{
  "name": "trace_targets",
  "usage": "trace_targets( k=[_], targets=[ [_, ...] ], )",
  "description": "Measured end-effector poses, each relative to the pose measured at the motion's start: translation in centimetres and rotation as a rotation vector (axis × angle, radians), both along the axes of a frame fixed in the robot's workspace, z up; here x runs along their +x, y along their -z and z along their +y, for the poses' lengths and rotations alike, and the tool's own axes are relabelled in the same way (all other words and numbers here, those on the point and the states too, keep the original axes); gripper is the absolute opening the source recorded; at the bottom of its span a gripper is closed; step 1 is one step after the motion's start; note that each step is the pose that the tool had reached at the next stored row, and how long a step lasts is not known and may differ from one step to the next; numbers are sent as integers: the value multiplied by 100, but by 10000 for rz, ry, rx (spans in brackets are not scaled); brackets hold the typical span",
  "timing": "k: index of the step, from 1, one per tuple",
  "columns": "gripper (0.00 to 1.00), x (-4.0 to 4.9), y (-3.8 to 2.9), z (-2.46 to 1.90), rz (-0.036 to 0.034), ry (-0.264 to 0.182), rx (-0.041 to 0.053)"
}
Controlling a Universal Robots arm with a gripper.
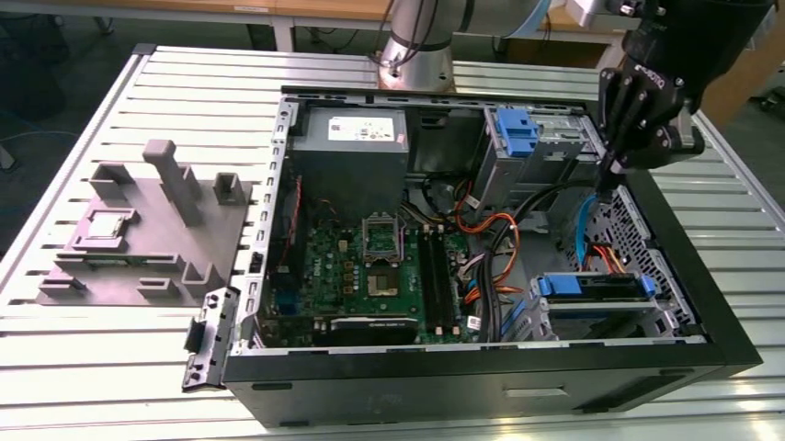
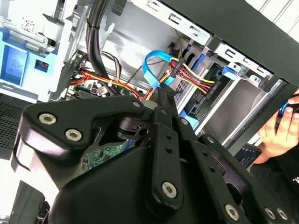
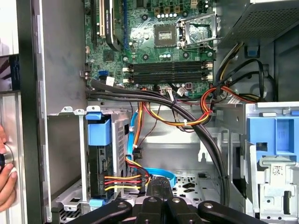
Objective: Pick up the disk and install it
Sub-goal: 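Insert the second disk wire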
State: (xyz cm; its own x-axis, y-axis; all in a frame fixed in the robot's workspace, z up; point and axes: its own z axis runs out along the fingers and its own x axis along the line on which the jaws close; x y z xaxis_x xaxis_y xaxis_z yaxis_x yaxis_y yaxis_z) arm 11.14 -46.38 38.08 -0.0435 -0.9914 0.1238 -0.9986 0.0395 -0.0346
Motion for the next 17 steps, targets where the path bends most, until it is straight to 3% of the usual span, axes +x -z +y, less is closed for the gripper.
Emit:
trace_targets(
  k=[5, 10, 17],
  targets=[
    [11, 10, -5, 31, 34, -2, 2],
    [30, 20, 23, 40, 34, 2, 1],
    [30, 30, 80, 49, 34, 4, -17]
  ],
)
